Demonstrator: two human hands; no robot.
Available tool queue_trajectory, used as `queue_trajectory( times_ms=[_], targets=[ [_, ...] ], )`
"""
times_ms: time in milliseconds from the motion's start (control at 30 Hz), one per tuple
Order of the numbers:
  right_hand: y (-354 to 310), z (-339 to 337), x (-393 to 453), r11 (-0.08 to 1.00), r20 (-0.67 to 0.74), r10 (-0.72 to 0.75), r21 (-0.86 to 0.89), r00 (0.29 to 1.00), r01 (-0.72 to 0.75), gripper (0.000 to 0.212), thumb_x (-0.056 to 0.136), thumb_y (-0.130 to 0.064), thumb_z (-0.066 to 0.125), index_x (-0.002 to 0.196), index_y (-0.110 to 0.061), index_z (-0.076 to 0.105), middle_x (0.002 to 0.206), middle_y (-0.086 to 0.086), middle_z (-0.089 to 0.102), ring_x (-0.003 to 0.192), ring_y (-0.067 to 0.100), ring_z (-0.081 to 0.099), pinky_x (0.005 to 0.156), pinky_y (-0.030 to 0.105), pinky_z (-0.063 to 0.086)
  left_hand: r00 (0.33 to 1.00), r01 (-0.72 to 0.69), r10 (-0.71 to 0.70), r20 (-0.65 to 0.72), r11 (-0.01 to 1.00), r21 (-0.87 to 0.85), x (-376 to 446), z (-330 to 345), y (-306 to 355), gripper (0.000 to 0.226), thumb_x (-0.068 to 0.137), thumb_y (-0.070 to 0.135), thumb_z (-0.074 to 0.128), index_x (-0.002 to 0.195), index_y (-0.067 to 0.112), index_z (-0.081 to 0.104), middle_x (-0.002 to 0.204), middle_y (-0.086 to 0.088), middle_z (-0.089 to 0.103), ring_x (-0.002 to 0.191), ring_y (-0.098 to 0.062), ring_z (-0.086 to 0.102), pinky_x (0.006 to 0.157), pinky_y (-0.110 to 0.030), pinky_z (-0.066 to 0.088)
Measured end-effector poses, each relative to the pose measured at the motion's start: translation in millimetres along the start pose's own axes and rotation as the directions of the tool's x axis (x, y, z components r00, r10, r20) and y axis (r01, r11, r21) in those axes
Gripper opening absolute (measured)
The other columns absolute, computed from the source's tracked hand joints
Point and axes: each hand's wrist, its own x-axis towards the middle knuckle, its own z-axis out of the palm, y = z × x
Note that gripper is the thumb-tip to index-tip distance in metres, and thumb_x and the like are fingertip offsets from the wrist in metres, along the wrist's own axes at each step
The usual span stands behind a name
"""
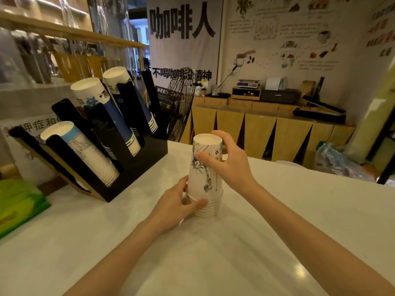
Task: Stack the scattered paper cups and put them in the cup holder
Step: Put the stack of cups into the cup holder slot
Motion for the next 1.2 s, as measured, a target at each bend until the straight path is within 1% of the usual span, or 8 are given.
queue_trajectory(
  times_ms=[100,300,433,600,700,800,933,1200],
  targets=[
    [1.4,0.7,0.7,0.999,0.059,0.025,-0.034,0.998,-0.023,0.068,0.074,-0.05,0.064,0.132,-0.029,0.034,0.122,0.0,0.059,0.1,0.016,0.057,0.081,0.038,0.055,0.999,-0.013,0.007,0.05,0.992,0.128,-1.6,3.6,-3.8,0.095,0.06,0.05,0.075,0.136,0.037,0.019,0.129,0.016,0.051,0.103,0.0,0.05,0.085,-0.017,0.042],
    [5.0,2.2,4.9,0.992,0.036,0.098,0.077,0.995,-0.1,0.06,0.079,-0.047,0.059,0.13,-0.031,0.032,0.106,-0.006,0.059,0.092,0.015,0.063,0.078,0.038,0.057,0.999,-0.042,0.044,-0.004,0.971,0.236,1.5,9.1,-11.8,0.108,0.054,0.062,0.071,0.138,0.039,0.006,0.134,0.009,0.051,0.114,-0.014,0.054,0.094,-0.038,0.048],
    [13.9,-6.4,8.9,0.939,-0.116,0.252,0.268,0.961,-0.214,0.056,0.083,-0.042,0.058,0.131,-0.023,0.038,0.108,-0.003,0.059,0.091,0.01,0.061,0.076,0.032,0.056,1.0,-0.02,0.021,-0.015,0.998,0.066,-1.2,5.7,-9.3,0.107,0.056,0.056,0.074,0.141,0.034,0.012,0.133,0.013,0.048,0.119,-0.008,0.047,0.098,-0.03,0.043],
    [20.0,-9.1,5.4,0.675,-0.161,0.614,0.614,0.773,-0.408,0.047,0.082,-0.048,0.056,0.12,-0.023,0.043,0.118,0.004,0.057,0.099,0.022,0.059,0.064,0.04,0.054,0.986,-0.071,0.06,-0.158,0.995,-0.063,-1.5,-15.7,-2.9,0.082,0.064,0.034,0.077,0.134,0.029,0.035,0.134,0.011,0.047,0.118,-0.005,0.044,0.094,-0.021,0.036],
    [14.3,-3.4,6.2,0.53,-0.093,0.699,0.733,0.709,-0.426,0.055,0.08,-0.052,0.055,0.124,-0.022,0.044,0.119,0.008,0.06,0.101,0.028,0.06,0.065,0.044,0.055,0.974,-0.109,0.088,-0.209,0.99,-0.089,-2.7,-41.7,5.9,0.075,0.067,0.026,0.077,0.131,0.029,0.038,0.129,0.011,0.046,0.114,-0.003,0.041,0.094,-0.022,0.035],
    [-3.4,10.2,10.2,0.469,-0.046,0.688,0.79,0.724,-0.395,0.05,0.082,-0.051,0.052,0.123,-0.023,0.047,0.116,0.008,0.061,0.1,0.028,0.06,0.064,0.042,0.054,0.958,-0.18,0.17,-0.231,0.983,-0.024,-6.9,-77.1,15.3,0.073,0.067,0.027,0.076,0.129,0.032,0.038,0.129,0.013,0.046,0.116,-0.001,0.041,0.099,-0.023,0.034],
    [-44.1,34.1,24.5,0.394,0.001,0.636,0.86,0.772,-0.325,0.042,0.085,-0.05,0.049,0.118,-0.025,0.05,0.107,0.004,0.063,0.099,0.024,0.059,0.065,0.042,0.052,0.907,-0.293,0.305,-0.289,0.952,0.085,-18.8,-135.5,29.6,0.072,0.068,0.029,0.075,0.129,0.034,0.038,0.124,0.018,0.044,0.114,0.002,0.039,0.091,-0.008,0.03],
    [-126.4,83.7,51.3,0.388,-0.037,0.498,0.903,0.866,-0.184,0.038,0.085,-0.051,0.047,0.113,-0.026,0.054,0.11,0.003,0.064,0.102,0.023,0.059,0.065,0.044,0.053,0.841,-0.398,0.444,-0.307,0.894,0.203,-45.1,-240.2,40.3,0.074,0.068,0.027,0.075,0.132,0.028,0.038,0.121,0.018,0.042,0.117,-0.002,0.04,0.098,-0.025,0.036]
  ],
)
